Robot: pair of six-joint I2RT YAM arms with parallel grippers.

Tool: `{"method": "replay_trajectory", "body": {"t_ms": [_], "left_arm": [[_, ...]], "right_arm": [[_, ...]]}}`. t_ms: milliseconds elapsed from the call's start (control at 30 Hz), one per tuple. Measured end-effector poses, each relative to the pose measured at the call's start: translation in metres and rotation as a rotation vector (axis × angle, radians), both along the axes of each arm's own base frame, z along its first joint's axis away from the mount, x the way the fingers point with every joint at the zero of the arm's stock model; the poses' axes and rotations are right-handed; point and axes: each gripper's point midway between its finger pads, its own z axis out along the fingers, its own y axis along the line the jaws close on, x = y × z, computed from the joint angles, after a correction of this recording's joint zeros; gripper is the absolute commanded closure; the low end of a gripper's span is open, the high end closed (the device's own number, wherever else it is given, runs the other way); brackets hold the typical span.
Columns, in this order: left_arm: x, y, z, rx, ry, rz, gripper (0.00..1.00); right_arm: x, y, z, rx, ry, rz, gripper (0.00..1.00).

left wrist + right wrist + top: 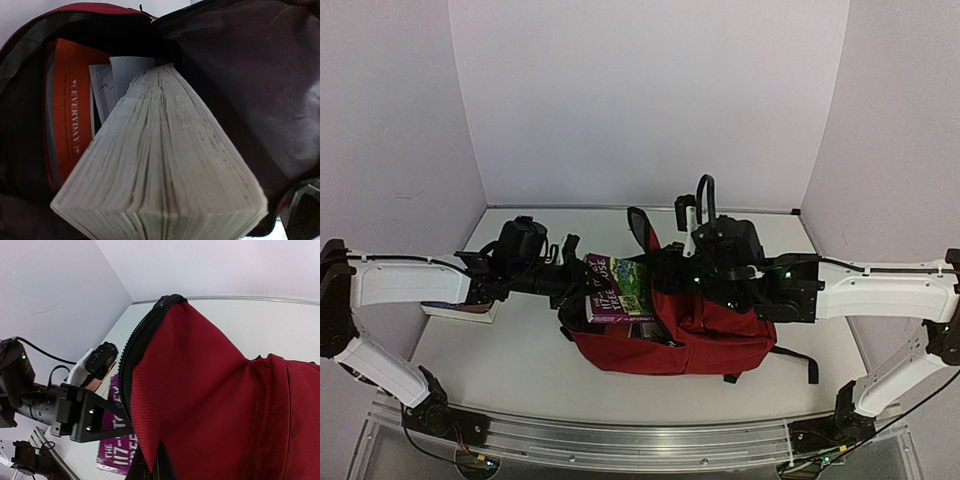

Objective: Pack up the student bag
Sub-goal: Place the book in the student bag, then adjust the book in the student bag.

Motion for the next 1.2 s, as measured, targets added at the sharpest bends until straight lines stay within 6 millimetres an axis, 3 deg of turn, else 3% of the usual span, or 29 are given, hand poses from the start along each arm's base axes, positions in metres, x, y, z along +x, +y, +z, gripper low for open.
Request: {"method": "replay_trajectory", "body": {"t_ms": [200,333,533,667,800,1000,1200], "left_arm": [[0.017,-0.057,-0.003,0.009,-0.03,-0.043,0.97],[0.017,-0.074,-0.007,0.031,-0.046,-0.045,0.82],[0.024,-0.064,-0.024,0.156,-0.065,0.005,0.34],[0.022,-0.035,-0.044,0.291,-0.051,0.07,0.21],[0.02,-0.016,-0.044,0.346,-0.063,0.104,0.24],[0.018,-0.016,-0.045,0.35,-0.069,0.086,0.54],[0.017,-0.025,-0.062,0.359,-0.042,0.05,0.81]], "right_arm": [[0.002,0.0,0.004,0.015,-0.009,-0.006,1.0],[0.004,-0.002,0.006,0.018,-0.019,-0.027,1.0],[0.006,-0.004,0.007,0.02,-0.026,-0.043,1.0],[0.007,-0.004,0.007,0.02,-0.028,-0.048,1.0],[0.007,-0.004,0.007,0.02,-0.028,-0.048,1.0],[0.007,-0.004,0.007,0.02,-0.028,-0.048,1.0],[0.007,-0.004,0.007,0.02,-0.028,-0.048,1.0]]}}
